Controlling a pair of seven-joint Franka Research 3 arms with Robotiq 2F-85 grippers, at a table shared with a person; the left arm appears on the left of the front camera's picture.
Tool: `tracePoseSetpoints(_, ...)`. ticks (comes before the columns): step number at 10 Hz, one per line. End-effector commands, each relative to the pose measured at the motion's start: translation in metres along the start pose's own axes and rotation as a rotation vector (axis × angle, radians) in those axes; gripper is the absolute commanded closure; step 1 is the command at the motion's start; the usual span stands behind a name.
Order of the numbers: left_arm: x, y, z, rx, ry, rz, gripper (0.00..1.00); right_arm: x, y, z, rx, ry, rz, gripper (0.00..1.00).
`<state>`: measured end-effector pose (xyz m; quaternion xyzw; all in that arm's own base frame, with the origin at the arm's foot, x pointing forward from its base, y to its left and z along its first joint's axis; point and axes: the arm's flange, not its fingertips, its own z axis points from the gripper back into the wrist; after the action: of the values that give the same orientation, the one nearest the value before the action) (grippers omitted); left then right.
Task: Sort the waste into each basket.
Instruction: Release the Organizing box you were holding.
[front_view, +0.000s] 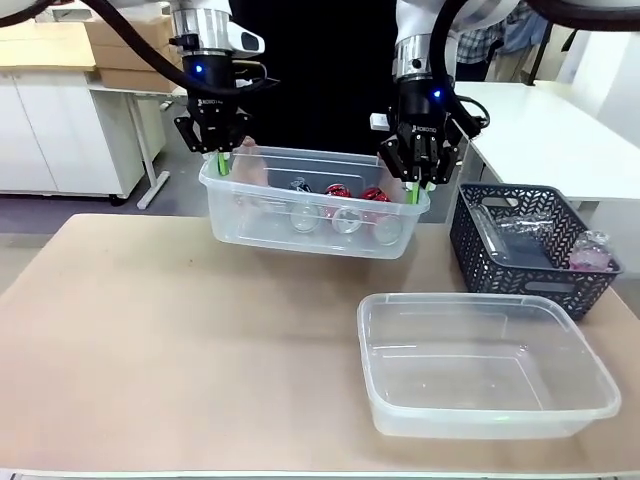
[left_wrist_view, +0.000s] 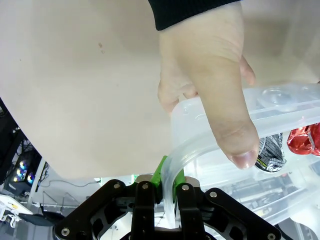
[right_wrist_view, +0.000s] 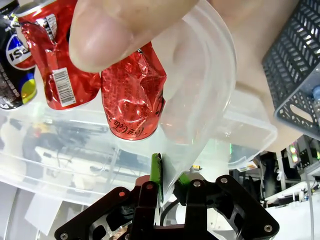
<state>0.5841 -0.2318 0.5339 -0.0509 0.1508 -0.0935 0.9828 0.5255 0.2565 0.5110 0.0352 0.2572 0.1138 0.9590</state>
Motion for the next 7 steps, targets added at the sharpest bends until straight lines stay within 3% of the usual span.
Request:
tracePoseSetpoints(1,-0.007,0.001,-0.005,-0.014,-0.031,-0.009,0.95,-0.004,0.004,-0.007,-0.001,-0.012,0.008,0.94)
tracePoseSetpoints(5,-0.007,0.001,-0.005,-0.014,-0.031,-0.009,0.95,-0.004,0.004,-0.007,-0.001,-0.012,0.008,0.94)
tracePoseSetpoints(6,0.001,0.000,0.001,-0.001,-0.006,0.000,0.70,0.001,-0.001,0.000,0.001,-0.004,-0.001,0.94)
tracePoseSetpoints(7,0.003,-0.005,0.002,0.027,-0.027,-0.010,0.36,-0.013,-0.012,0.001,0.021,-0.094,-0.039,0.44)
